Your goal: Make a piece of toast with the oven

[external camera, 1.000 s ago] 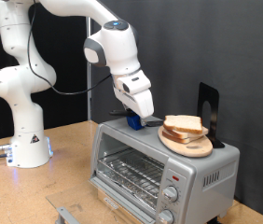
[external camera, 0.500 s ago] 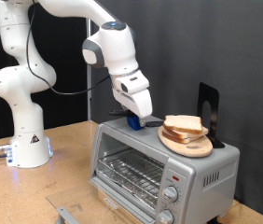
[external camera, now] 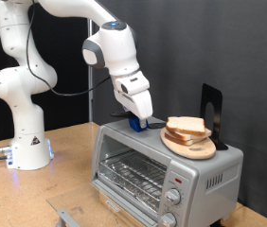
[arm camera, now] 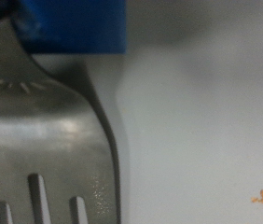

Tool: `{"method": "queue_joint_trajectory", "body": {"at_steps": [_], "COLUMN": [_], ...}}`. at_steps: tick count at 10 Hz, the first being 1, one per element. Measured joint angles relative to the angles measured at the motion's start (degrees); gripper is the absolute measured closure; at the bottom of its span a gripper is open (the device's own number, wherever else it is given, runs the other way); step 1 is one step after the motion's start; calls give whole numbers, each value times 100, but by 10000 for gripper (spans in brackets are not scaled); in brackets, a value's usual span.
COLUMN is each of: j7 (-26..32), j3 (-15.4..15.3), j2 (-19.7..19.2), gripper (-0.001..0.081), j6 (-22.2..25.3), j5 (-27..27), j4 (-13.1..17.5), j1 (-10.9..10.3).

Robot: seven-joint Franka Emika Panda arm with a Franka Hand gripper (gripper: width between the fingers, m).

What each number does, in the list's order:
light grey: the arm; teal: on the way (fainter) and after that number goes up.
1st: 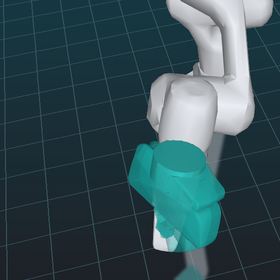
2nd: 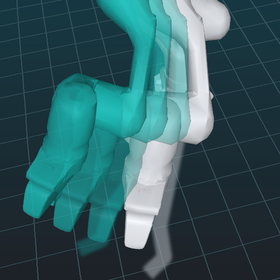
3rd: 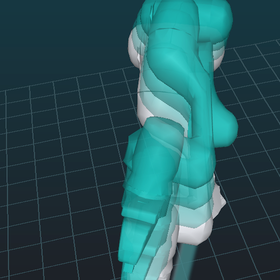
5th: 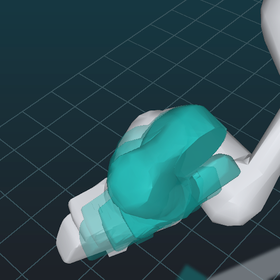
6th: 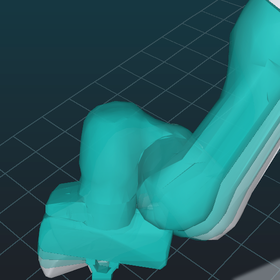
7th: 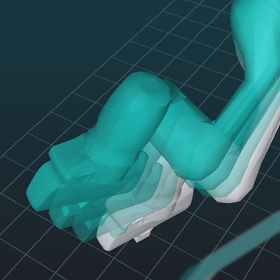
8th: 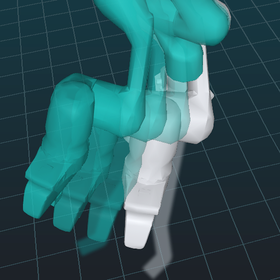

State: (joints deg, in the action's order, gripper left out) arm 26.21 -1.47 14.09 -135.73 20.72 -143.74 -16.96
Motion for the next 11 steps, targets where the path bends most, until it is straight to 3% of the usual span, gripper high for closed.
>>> {"method": "queue_joint_trajectory", "body": {"at_steps": [11], "j7": [278], "j3": [0], "j2": [75], "gripper": [-2], "j6": [-256], "j5": [224], "j4": [-184], "j1": [-17]}}
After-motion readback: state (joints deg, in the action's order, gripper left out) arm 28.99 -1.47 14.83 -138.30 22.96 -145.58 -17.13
